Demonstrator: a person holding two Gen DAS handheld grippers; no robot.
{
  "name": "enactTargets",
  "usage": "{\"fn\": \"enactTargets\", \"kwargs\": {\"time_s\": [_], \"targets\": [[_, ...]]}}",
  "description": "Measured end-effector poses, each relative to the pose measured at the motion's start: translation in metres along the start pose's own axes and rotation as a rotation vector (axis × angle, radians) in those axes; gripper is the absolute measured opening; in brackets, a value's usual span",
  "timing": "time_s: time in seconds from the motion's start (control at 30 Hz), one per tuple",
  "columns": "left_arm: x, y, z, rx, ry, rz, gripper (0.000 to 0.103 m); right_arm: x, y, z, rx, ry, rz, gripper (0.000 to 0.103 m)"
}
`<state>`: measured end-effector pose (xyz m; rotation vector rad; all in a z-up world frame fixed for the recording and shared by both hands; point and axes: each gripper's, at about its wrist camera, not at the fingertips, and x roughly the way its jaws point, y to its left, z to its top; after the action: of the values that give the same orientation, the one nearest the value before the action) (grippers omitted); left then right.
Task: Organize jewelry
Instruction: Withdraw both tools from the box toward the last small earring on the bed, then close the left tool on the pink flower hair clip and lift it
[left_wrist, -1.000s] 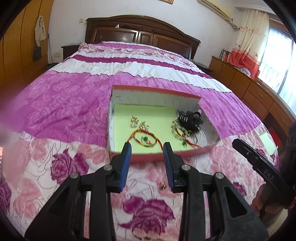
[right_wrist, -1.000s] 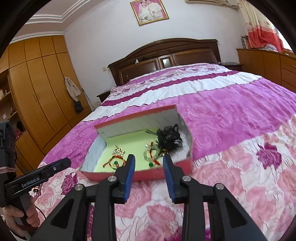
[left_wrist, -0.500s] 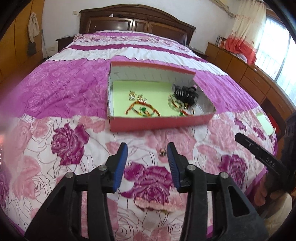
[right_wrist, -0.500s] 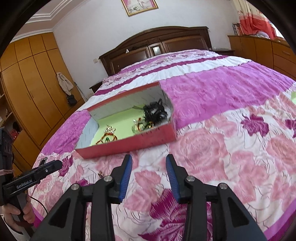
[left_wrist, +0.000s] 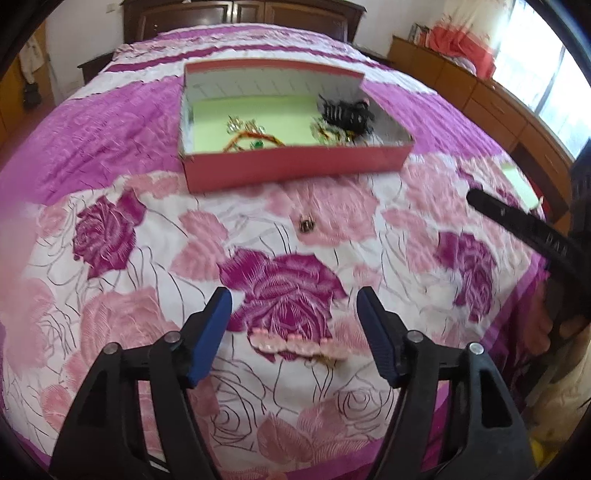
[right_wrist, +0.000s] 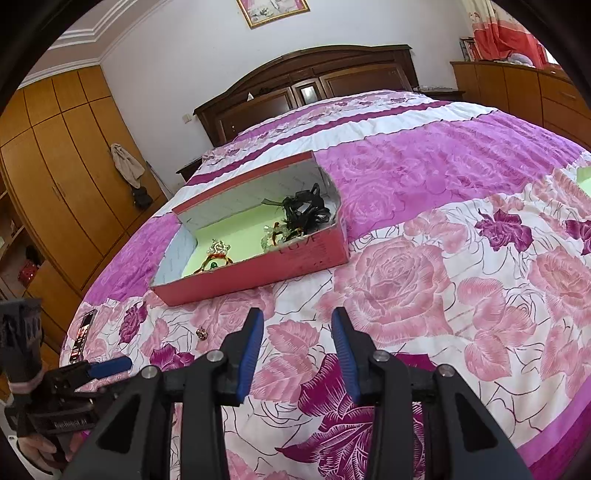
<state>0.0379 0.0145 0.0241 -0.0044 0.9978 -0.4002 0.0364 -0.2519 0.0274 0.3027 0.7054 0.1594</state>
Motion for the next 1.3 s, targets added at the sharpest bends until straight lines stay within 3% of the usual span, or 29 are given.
{"fn": "enactTargets", "kwargs": {"time_s": [0.4,0.8,1.1,1.3], "targets": [[0.014,-0.011,-0.018,0.093,0.075,0.012,0.064,0.003,0.001,-0.003,0.006,0.018,-0.003,0.042],[0.027,-0.015,-0.024,0.147,0.094,0.057,0.063,0.006,0.002,-0.006,0.005,0.034,-0.005,0.042],[0.018,-0.003,-0.019,0.104,0.031,0.061,0.062,0.008,0.004,-0.007,0.003,0.042,-0.006,0.042],[0.009,0.016,0.001,0.018,-0.056,0.114,0.062,0.014,0.019,-0.009,-0.032,0.059,0.001,0.042]]}}
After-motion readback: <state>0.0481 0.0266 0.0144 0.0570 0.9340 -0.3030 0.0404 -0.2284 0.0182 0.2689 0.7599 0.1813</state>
